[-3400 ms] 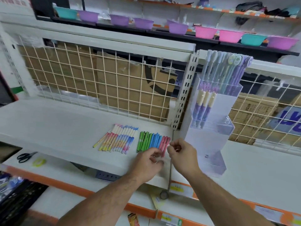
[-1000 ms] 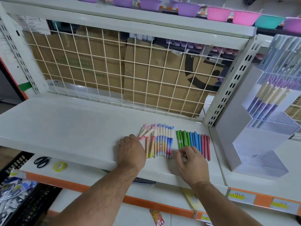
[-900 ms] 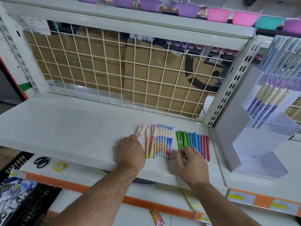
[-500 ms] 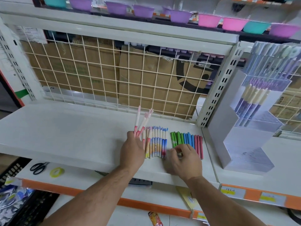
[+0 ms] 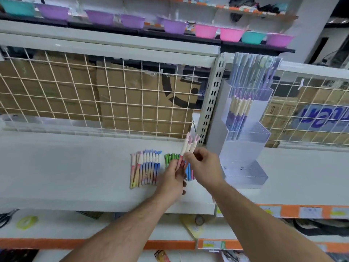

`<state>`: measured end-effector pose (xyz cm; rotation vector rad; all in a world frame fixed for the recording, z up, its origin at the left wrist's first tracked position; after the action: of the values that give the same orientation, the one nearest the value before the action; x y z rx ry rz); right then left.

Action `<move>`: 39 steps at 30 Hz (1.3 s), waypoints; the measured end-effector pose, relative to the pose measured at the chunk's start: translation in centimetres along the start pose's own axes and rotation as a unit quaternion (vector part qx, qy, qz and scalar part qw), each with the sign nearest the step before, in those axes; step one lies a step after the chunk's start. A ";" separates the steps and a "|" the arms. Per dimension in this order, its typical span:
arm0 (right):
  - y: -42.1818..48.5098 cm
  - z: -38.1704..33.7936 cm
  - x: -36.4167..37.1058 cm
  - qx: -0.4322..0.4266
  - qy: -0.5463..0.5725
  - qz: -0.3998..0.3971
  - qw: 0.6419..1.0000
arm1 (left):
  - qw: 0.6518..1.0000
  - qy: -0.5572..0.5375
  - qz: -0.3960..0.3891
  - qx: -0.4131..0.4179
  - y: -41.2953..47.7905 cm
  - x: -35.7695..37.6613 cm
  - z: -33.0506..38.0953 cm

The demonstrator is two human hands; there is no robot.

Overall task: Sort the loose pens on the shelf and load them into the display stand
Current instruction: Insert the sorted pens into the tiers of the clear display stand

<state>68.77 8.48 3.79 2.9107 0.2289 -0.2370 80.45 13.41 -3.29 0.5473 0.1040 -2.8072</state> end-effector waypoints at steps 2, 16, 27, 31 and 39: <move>0.2 0.3 -1.5 0.001 -0.012 -0.013 1.000 | 1.000 -0.005 -0.018 -0.006 0.3 1.8 0.6; 5.8 0.9 -14.4 -0.018 0.007 -0.074 0.997 | 0.993 0.038 0.108 -0.025 2.2 10.8 3.2; 12.3 -4.1 -21.6 -0.046 -0.008 -0.051 0.998 | 0.974 0.149 0.172 0.000 2.0 12.7 3.1; 14.6 -6.9 -22.7 -0.066 0.006 -0.014 0.998 | 0.979 0.131 0.158 -0.012 2.6 12.9 2.2; 17.2 -7.9 -20.8 -0.084 -0.033 0.008 0.996 | 0.985 0.094 0.148 0.005 2.9 13.0 1.8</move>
<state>52.53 -9.17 18.47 2.7319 0.2039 -0.2946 69.07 7.04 -6.58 0.7628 0.0427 -2.4658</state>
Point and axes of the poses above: each hand's wrist, its own y-axis towards the middle knuckle, its own x-axis out of the palm, z = x × y, the point moved 10 cm from there along y, towards the middle knuckle, and after that the axes turned 15 degrees about y, right-handed, at the moved point
